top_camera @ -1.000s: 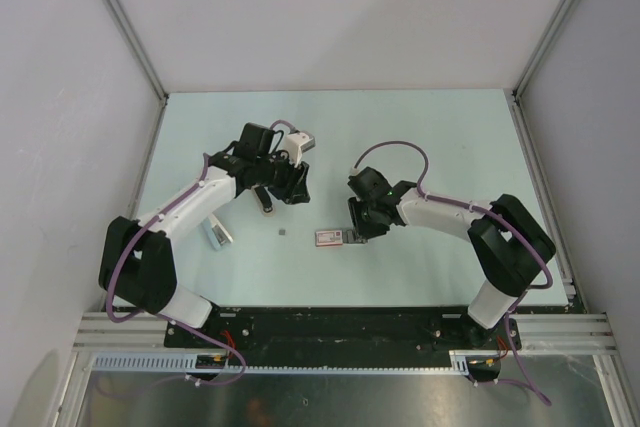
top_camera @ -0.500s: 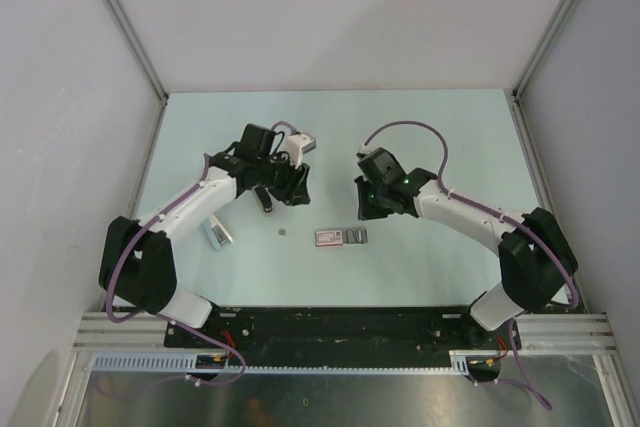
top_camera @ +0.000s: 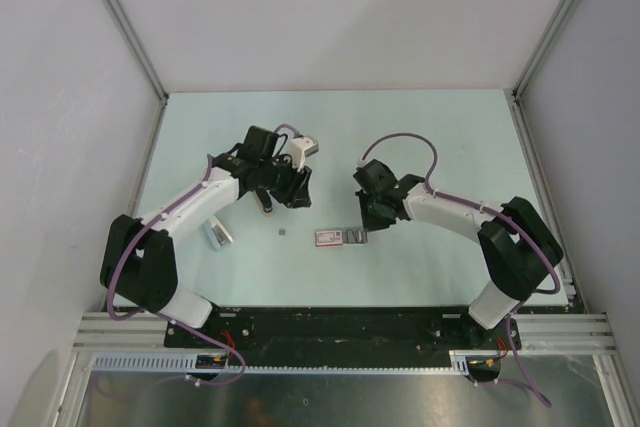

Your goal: Unload the staples from the stapler

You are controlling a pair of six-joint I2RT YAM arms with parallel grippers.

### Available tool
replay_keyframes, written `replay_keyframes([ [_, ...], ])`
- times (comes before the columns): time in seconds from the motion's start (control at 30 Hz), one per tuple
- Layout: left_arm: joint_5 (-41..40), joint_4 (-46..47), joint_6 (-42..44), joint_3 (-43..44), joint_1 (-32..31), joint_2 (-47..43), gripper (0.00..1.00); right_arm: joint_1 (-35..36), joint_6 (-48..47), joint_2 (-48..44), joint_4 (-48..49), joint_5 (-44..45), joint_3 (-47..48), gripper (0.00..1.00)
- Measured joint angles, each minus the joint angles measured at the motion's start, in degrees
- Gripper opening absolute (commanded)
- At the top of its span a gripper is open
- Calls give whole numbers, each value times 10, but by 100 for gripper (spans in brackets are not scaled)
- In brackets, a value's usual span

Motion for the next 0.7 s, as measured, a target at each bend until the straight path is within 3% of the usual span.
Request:
replay_keyframes([
  [0.7, -5, 0, 11, -5, -2, 2, 46, 10, 2, 32, 24, -3, -4, 5],
])
